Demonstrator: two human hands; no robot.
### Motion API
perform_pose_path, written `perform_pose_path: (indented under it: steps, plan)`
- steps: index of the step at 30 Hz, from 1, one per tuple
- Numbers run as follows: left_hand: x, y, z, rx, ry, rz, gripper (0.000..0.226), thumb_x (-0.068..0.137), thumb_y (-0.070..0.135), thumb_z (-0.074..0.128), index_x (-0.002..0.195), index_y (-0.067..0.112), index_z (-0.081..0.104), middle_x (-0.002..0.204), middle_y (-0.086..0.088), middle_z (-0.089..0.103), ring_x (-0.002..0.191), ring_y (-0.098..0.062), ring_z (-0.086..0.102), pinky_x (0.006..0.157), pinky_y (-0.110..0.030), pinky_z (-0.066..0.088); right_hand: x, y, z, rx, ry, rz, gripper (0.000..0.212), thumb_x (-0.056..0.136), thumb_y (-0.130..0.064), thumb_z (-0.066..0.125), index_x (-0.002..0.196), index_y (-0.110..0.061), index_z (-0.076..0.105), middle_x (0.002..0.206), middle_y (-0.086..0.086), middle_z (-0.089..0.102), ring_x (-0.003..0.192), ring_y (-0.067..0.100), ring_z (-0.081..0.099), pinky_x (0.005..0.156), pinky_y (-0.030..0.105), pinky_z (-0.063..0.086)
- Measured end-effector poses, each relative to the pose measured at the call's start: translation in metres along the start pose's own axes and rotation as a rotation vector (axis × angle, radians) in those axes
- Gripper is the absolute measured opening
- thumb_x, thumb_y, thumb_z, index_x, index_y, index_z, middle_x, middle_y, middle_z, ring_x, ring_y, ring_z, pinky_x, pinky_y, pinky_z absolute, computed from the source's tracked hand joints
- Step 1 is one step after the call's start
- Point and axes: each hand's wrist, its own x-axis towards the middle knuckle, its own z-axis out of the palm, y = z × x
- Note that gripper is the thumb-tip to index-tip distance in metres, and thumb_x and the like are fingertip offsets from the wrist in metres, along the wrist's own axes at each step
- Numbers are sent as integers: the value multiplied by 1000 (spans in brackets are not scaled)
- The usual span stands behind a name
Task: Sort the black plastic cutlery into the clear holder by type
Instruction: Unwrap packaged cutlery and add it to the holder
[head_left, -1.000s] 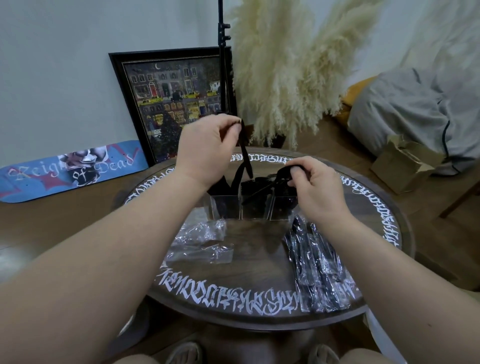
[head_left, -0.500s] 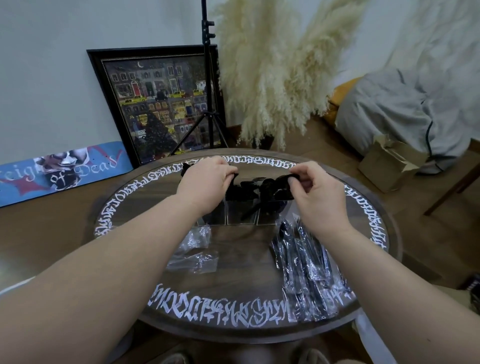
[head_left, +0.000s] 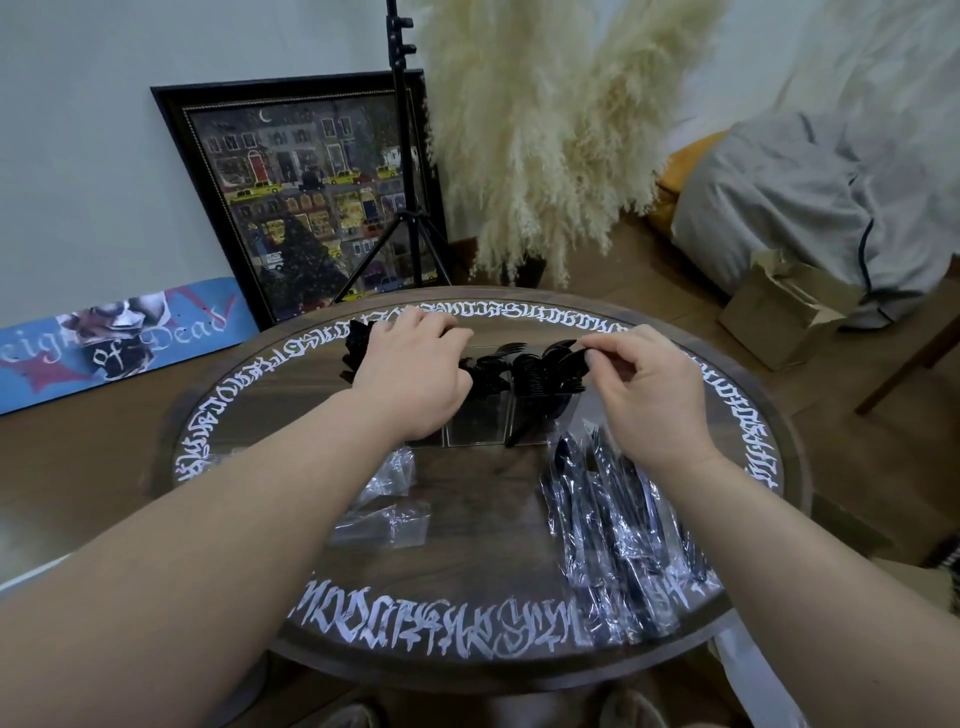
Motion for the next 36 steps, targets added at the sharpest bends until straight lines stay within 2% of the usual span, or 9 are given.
perform_pose_path:
  steps: [2, 4, 8, 11, 15, 21, 24, 30, 36]
  plan:
    - [3, 9, -4, -47, 79, 28, 51, 94, 30, 38, 144, 23, 37, 149, 4, 34, 136, -21, 25, 107, -42, 23, 2, 2, -4, -1, 36, -12, 14, 87, -8, 65, 97, -13, 74, 87, -5, 64, 82, 14, 62, 81, 31, 51]
    - [8, 19, -6, -93, 110, 91, 51, 95, 33, 40, 144, 22, 36, 149, 3, 35, 136, -20, 27, 109, -41, 25, 7, 3, -10, -4, 94, -41, 14, 87, -7, 65, 96, -12, 74, 87, -2, 66, 80, 11, 61, 78, 25, 50]
    - [23, 34, 1, -99, 13, 189, 59, 96, 46, 40, 148, 21, 27, 154, 2, 29, 139, -21, 27, 111, -44, 28, 23, 6, -25, -39, 218, -95, 13, 84, -6, 64, 95, -10, 72, 84, -2, 62, 77, 4, 54, 73, 6, 40]
    - [34, 39, 9, -95, -91, 169, 55, 99, 41, 32, 151, 26, 19, 157, 3, 23, 139, -24, 27, 108, -46, 30, 32, 8, -35, -60, 251, -122, 12, 85, -6, 63, 94, -8, 72, 83, -5, 58, 76, 2, 50, 72, 1, 37]
    - [47, 36, 14, -179, -171, 81, 49, 99, 28, 30, 148, 29, 27, 152, 1, 31, 133, -26, 38, 104, -46, 36, 33, 13, -35, -70, 233, -141, 11, 86, -6, 63, 93, -8, 71, 83, -5, 58, 75, 2, 50, 72, 2, 37]
    - [61, 37, 14, -416, -170, -56, 41, 95, 20, 42, 135, 25, 51, 136, 2, 55, 122, -20, 50, 95, -29, 43, 32, 20, -27, -5, 254, -82, 12, 86, -6, 62, 93, -10, 71, 83, -4, 59, 74, 4, 53, 71, 7, 41]
    - [62, 36, 15, -451, -202, -74, 40, 94, 20, 45, 133, 25, 52, 134, 1, 56, 122, -19, 51, 95, -30, 44, 35, 21, -27, 9, 254, -76, 12, 86, -6, 61, 94, -9, 70, 84, -3, 59, 75, 4, 53, 70, 8, 42]
    - [60, 33, 20, -443, -258, -35, 50, 93, 17, 41, 140, 33, 39, 142, 4, 46, 123, -20, 49, 95, -38, 46, 53, 16, -31, -11, 387, -132, 13, 86, -7, 60, 92, -6, 71, 83, -2, 58, 72, 1, 48, 72, 2, 36]
    - [59, 35, 23, -366, -206, -55, 34, 94, 21, 44, 123, 31, 56, 130, 0, 47, 112, -24, 51, 93, -41, 46, 59, 22, 6, -105, 270, -246, 11, 84, -5, 63, 89, -5, 73, 83, 10, 66, 73, 19, 62, 71, 14, 41]
